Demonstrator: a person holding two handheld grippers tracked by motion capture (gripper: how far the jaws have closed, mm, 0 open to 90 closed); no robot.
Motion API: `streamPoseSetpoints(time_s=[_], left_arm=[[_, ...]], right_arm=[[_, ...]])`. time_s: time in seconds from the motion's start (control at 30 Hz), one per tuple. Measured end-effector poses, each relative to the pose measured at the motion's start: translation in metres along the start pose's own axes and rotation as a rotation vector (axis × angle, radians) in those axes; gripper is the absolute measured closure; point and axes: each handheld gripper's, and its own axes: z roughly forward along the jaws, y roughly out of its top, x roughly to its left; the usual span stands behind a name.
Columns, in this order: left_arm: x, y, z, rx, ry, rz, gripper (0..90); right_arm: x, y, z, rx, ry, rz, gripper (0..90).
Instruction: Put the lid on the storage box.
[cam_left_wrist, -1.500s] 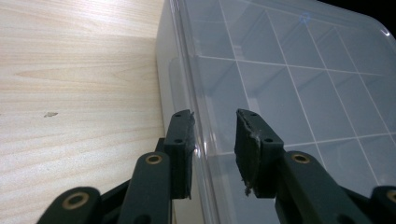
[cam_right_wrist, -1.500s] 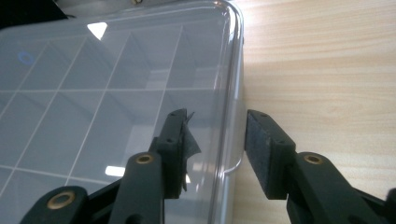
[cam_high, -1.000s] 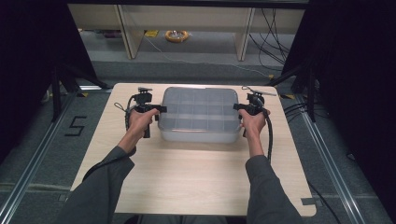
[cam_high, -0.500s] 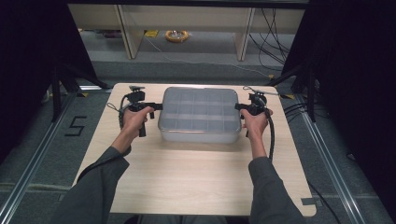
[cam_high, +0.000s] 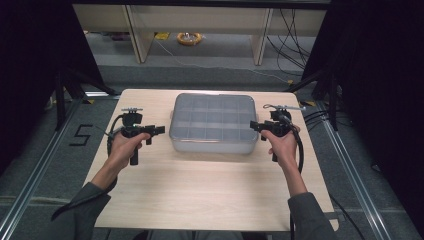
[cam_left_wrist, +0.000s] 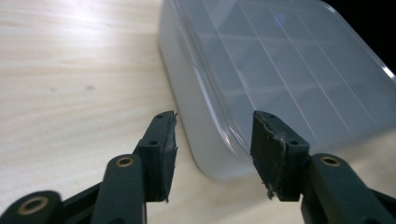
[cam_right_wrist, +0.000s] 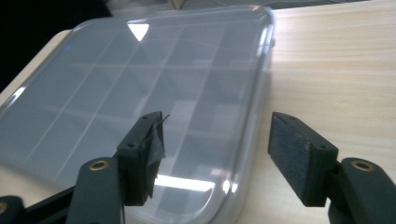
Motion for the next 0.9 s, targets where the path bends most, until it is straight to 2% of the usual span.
streamPoseSetpoints(time_s=[0.03, 0.07, 0.1, 0.13, 0.17, 0.2, 0.23, 0.33, 0.37, 0.4, 0.43, 0.5, 0.53, 0.57, 0.6, 0.63, 0.77, 0.8, 0.9], left_arm=[[-0.002, -0.006, -0.003, 0.009, -0.008, 0.016, 46.4], [-0.005, -0.012, -0.005, 0.006, -0.023, 0.020, 45.7], [-0.008, -0.019, -0.007, 0.005, -0.038, 0.024, 43.6], [-0.011, -0.026, -0.009, 0.002, -0.046, 0.033, 43.6], [-0.015, -0.038, -0.013, 0.010, -0.062, 0.037, 41.1], [-0.015, -0.038, -0.013, 0.010, -0.062, 0.037, 40.6], [-0.017, -0.047, -0.015, 0.024, -0.071, 0.054, 40.6], [-0.024, -0.069, -0.017, 0.035, -0.087, 0.060, 39.2], [-0.026, -0.081, -0.018, 0.051, -0.100, 0.065, 38.7], [-0.026, -0.081, -0.018, 0.051, -0.100, 0.065, 38.5], [-0.028, -0.090, -0.020, 0.075, -0.096, 0.088, 38.2], [-0.029, -0.094, -0.021, 0.072, -0.096, 0.089, 38.1], [-0.030, -0.097, -0.023, 0.084, -0.081, 0.113, 38.1], [-0.030, -0.101, -0.024, 0.085, -0.072, 0.119, 37.9], [-0.031, -0.108, -0.028, 0.095, -0.078, 0.138, 37.1], [-0.031, -0.108, -0.028, 0.095, -0.078, 0.138, 36.3], [-0.035, -0.122, -0.034, 0.103, -0.084, 0.148, 35.3], [-0.035, -0.123, -0.035, 0.105, -0.080, 0.166, 35.1], [-0.036, -0.126, -0.038, 0.098, -0.076, 0.182, 35.0]], right_arm=[[0.003, -0.005, -0.004, -0.004, -0.002, -0.015, 34.9], [0.010, -0.010, -0.009, 0.014, -0.003, 0.015, 34.1], [0.015, -0.020, -0.018, 0.018, 0.014, 0.007, 33.0], [0.015, -0.020, -0.018, 0.018, 0.014, 0.007, 33.0], [0.018, -0.033, -0.026, 0.005, 0.033, -0.018, 32.2], [0.018, -0.033, -0.026, 0.005, 0.033, -0.018, 32.2], [0.016, -0.038, -0.028, -0.004, 0.042, -0.049, 32.0], [0.021, -0.060, -0.039, 0.000, 0.073, -0.049, 31.3], [0.022, -0.071, -0.043, -0.002, 0.079, -0.059, 31.2], [0.022, -0.071, -0.043, -0.002, 0.079, -0.059, 31.2], [0.023, -0.081, -0.047, 0.014, 0.073, -0.072, 31.2], [0.023, -0.085, -0.049, 0.024, 0.073, -0.074, 31.2], [0.023, -0.088, -0.049, 0.014, 0.071, -0.074, 31.2], [0.023, -0.093, -0.050, 0.017, 0.071, -0.078, 31.2], [0.024, -0.100, -0.051, 0.030, 0.072, -0.075, 31.2], [0.024, -0.100, -0.051, 0.030, 0.072, -0.075, 31.2], [0.028, -0.117, -0.053, 0.046, 0.098, -0.095, 30.7], [0.030, -0.120, -0.054, 0.050, 0.120, -0.094, 30.5], [0.032, -0.124, -0.056, 0.048, 0.121, -0.105, 30.2]])
